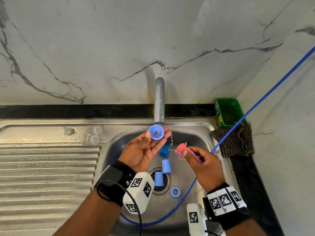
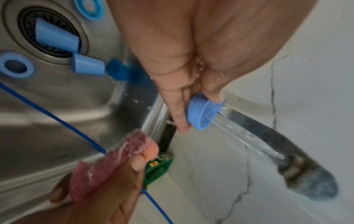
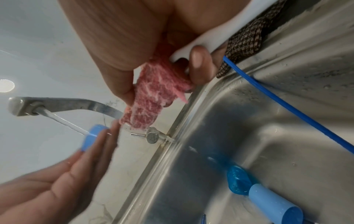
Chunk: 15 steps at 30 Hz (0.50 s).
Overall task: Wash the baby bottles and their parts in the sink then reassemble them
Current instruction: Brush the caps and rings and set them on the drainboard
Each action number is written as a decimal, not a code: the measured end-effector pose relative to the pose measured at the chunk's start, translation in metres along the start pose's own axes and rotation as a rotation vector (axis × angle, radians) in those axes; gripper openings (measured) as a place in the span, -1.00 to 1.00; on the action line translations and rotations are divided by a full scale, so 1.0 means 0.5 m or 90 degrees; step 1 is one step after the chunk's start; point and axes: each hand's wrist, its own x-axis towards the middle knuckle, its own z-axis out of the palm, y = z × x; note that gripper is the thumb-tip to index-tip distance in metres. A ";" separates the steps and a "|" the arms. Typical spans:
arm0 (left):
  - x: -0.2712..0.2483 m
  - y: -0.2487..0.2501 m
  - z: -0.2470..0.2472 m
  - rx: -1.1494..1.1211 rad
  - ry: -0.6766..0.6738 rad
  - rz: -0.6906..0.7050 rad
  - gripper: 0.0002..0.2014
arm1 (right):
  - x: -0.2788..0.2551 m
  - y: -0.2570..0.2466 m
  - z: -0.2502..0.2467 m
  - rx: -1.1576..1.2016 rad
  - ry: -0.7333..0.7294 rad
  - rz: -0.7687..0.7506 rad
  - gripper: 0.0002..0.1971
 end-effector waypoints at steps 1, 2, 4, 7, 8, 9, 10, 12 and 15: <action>-0.001 0.002 0.003 -0.005 0.001 -0.007 -0.59 | -0.003 -0.006 -0.003 0.016 -0.003 -0.008 -0.91; -0.002 0.001 0.005 0.000 0.012 -0.024 -0.59 | -0.007 -0.012 -0.006 0.033 -0.006 -0.014 -0.91; -0.006 0.000 0.010 0.024 0.040 -0.052 -0.61 | -0.015 -0.024 -0.010 0.055 -0.013 -0.024 -0.90; -0.016 0.007 0.023 0.005 0.028 -0.026 -0.64 | -0.026 -0.034 -0.017 0.066 -0.011 -0.036 -0.88; -0.018 0.010 0.027 -0.006 0.024 -0.020 -0.64 | -0.030 -0.037 -0.020 0.069 -0.010 -0.037 -0.88; -0.018 0.011 0.031 -0.010 0.027 -0.024 -0.64 | -0.034 -0.041 -0.023 0.074 -0.010 -0.037 -0.88; -0.017 0.011 0.032 -0.007 0.033 -0.033 -0.63 | -0.037 -0.043 -0.024 0.078 -0.012 -0.035 -0.88; -0.023 0.013 0.039 0.004 0.038 -0.034 -0.63 | -0.048 -0.050 -0.030 0.083 -0.008 -0.041 -0.89; -0.027 0.022 0.049 0.011 0.034 -0.018 -0.65 | -0.059 -0.058 -0.036 0.083 0.000 -0.049 -0.90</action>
